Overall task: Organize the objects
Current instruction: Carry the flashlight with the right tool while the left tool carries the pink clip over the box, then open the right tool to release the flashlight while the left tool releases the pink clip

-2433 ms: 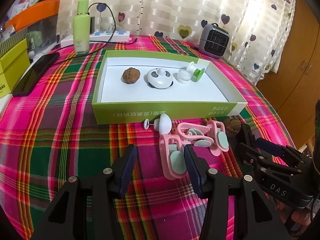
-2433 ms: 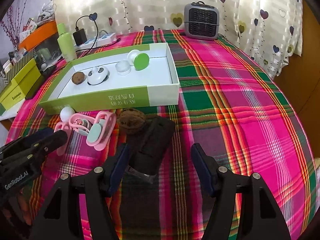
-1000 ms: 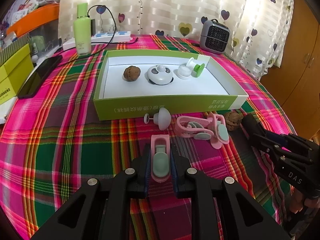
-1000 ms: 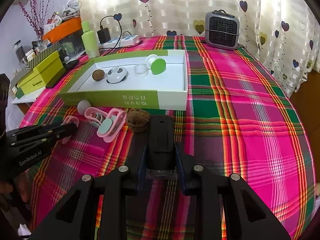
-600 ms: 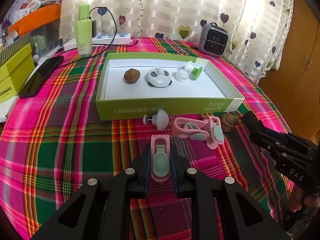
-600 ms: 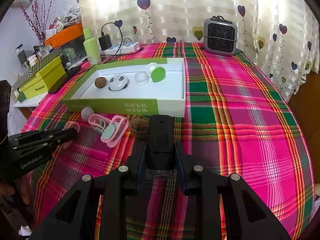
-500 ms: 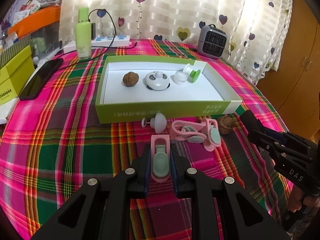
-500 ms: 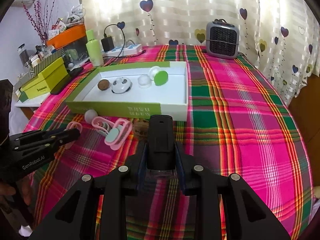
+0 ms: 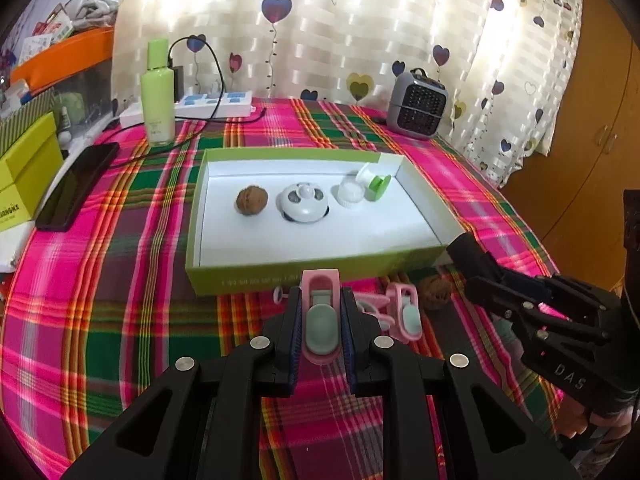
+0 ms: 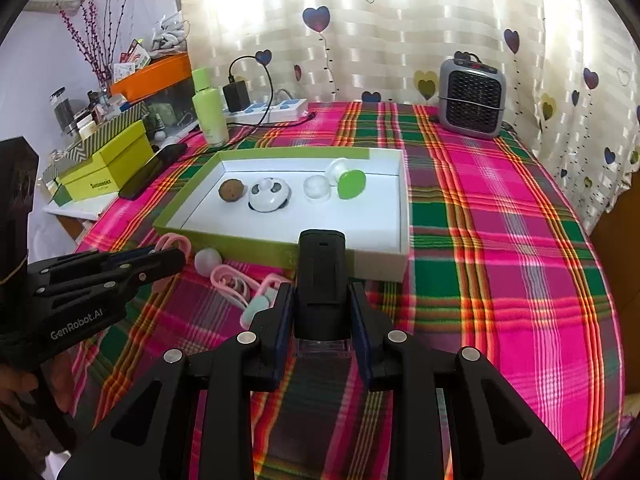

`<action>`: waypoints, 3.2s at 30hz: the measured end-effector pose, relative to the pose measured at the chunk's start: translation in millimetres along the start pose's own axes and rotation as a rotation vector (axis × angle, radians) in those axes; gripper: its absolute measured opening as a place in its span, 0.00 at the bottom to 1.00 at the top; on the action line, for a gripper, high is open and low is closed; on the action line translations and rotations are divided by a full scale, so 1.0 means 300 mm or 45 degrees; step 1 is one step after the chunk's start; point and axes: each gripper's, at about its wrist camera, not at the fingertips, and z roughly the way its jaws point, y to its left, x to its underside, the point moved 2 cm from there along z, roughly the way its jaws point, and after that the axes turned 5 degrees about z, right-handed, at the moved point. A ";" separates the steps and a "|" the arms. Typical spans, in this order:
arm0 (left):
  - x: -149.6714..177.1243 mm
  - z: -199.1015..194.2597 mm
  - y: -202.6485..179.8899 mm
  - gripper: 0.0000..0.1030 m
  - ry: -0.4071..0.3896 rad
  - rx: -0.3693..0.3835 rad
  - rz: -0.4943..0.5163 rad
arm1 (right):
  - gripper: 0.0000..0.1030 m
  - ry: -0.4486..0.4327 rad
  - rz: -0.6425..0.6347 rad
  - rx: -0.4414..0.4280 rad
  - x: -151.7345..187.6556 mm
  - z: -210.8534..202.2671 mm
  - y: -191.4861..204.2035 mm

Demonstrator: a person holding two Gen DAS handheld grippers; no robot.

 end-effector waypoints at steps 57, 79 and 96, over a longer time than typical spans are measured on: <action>-0.192 0.294 0.180 0.15 0.134 -0.090 -0.068 | 0.28 0.258 -0.137 -0.049 -0.219 0.386 0.079; -0.231 0.332 0.189 0.16 0.129 -0.147 -0.052 | 0.28 0.231 -0.152 -0.029 -0.259 0.438 0.068; -0.228 0.322 0.190 0.27 0.130 -0.162 -0.049 | 0.36 0.212 -0.139 -0.020 -0.253 0.423 0.066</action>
